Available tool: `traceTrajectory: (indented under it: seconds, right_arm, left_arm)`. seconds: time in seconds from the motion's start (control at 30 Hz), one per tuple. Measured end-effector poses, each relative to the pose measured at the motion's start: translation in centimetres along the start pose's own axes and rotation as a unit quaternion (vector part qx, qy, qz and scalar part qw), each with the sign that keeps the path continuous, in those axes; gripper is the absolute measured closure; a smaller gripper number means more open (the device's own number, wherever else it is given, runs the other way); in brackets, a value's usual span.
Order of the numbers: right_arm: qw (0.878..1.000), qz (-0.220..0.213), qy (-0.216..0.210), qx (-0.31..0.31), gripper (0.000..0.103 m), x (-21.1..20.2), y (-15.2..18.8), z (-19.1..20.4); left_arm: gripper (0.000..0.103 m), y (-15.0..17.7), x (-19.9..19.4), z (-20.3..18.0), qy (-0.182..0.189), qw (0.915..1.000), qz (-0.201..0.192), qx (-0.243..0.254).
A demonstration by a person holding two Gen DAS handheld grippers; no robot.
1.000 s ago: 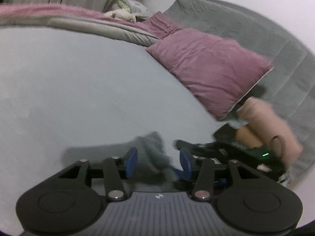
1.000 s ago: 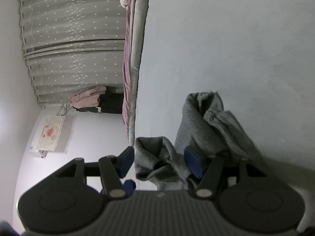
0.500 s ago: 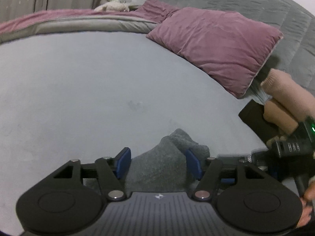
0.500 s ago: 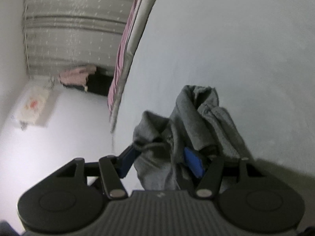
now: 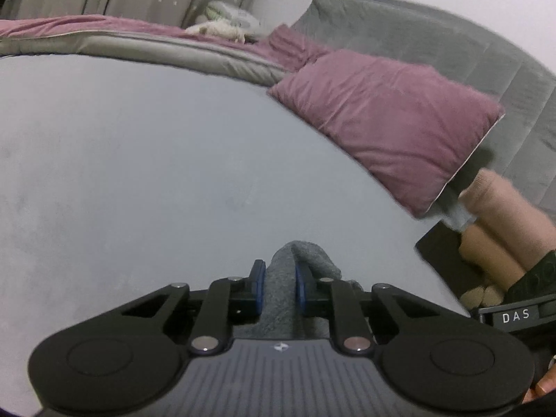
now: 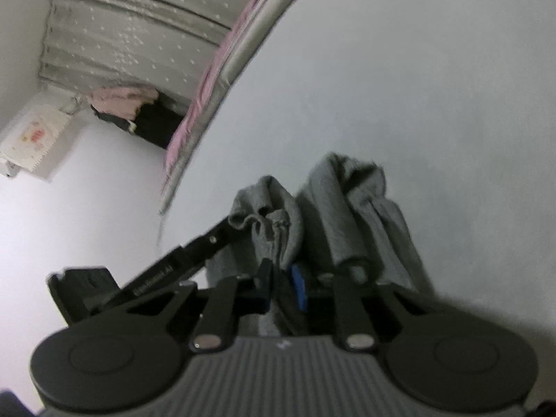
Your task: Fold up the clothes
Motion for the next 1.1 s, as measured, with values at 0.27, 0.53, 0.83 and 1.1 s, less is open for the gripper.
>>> traceTrajectory:
  seconds: [0.27,0.53,0.83,1.1]
  right_arm:
    - [0.999,-0.035,-0.001,0.012,0.091,-3.3,-0.7,0.2]
    - [0.996,-0.018,0.077,0.035,0.089,-4.2,-0.8,-2.2]
    - [0.996,-0.061,0.067,0.012,0.051,-5.7,-1.4,-1.7]
    - [0.997,-0.064,-0.022,0.045,0.056,-5.0,-3.9,-2.5]
  left_arm:
    - [0.086,-0.5,2.0,-1.5,0.027,0.9996,0.002,-0.003]
    - [0.084,1.1,5.0,-2.3,0.003,0.9994,0.028,0.021]
    - [0.079,0.9,1.0,-2.0,0.004,0.9992,-0.038,-0.01]
    - [0.079,3.7,-2.8,-1.0,0.018,0.9975,-0.061,-0.029]
Point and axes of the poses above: each gripper's, at about its wrist camera, not at the fingertips, and x roughly the way its jaws point, z to its left, y to its underside, the point moved 3 cm from there along x, roughly the way its jaws point
